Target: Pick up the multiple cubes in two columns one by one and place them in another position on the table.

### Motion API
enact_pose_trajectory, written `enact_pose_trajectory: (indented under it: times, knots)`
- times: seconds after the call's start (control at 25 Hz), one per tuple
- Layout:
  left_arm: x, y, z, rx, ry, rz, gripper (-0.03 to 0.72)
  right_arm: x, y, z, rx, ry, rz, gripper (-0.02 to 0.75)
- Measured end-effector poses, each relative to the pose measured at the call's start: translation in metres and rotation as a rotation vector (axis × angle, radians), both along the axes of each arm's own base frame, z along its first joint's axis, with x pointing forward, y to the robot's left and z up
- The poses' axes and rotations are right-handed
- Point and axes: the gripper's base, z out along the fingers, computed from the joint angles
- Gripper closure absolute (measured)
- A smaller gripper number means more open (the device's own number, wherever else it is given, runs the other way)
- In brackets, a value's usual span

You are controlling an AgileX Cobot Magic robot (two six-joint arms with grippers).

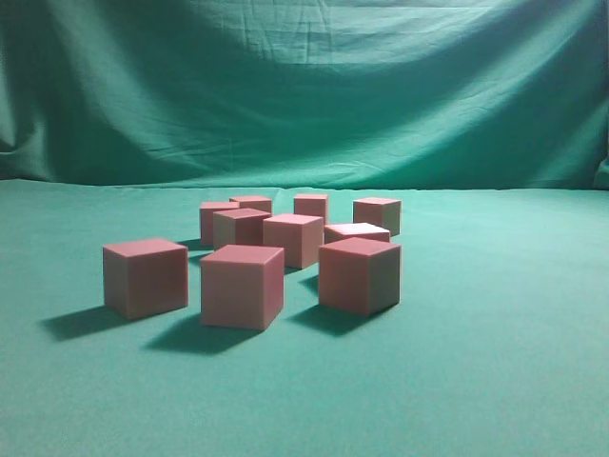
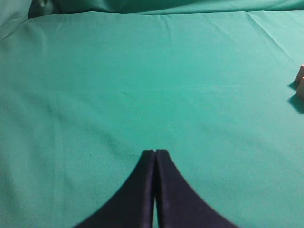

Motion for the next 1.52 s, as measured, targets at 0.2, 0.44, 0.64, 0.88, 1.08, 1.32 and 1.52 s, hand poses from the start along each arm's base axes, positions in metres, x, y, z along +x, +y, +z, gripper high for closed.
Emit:
enact_pose_trajectory:
  times: [0.2,0.44,0.64,0.88,1.08,1.32,1.52]
  knots:
    - [0.0,0.0,0.0,0.0,0.0,0.0,0.688,-0.001,-0.005,-0.035,0.144,-0.043,-0.111,0.738]
    - [0.0,0.0,0.0,0.0,0.0,0.0,0.688,0.01,0.0,-0.096,0.312,-0.114,-0.281,0.738]
    - [0.0,0.0,0.0,0.0,0.0,0.0,0.688,0.013,-0.007,-0.147,0.382,-0.174,-0.423,0.738]
    - [0.0,0.0,0.0,0.0,0.0,0.0,0.688,0.016,-0.017,-0.202,0.405,-0.247,-0.597,0.738]
    - [0.0,0.0,0.0,0.0,0.0,0.0,0.688,0.016,-0.025,-0.247,0.404,-0.294,-0.736,0.738]
    - [0.0,0.0,0.0,0.0,0.0,0.0,0.688,0.023,-0.03,-0.295,0.355,-0.265,-0.86,0.738]
    - [0.0,0.0,0.0,0.0,0.0,0.0,0.688,0.023,-0.031,-0.3,0.342,-0.247,-0.882,0.738]
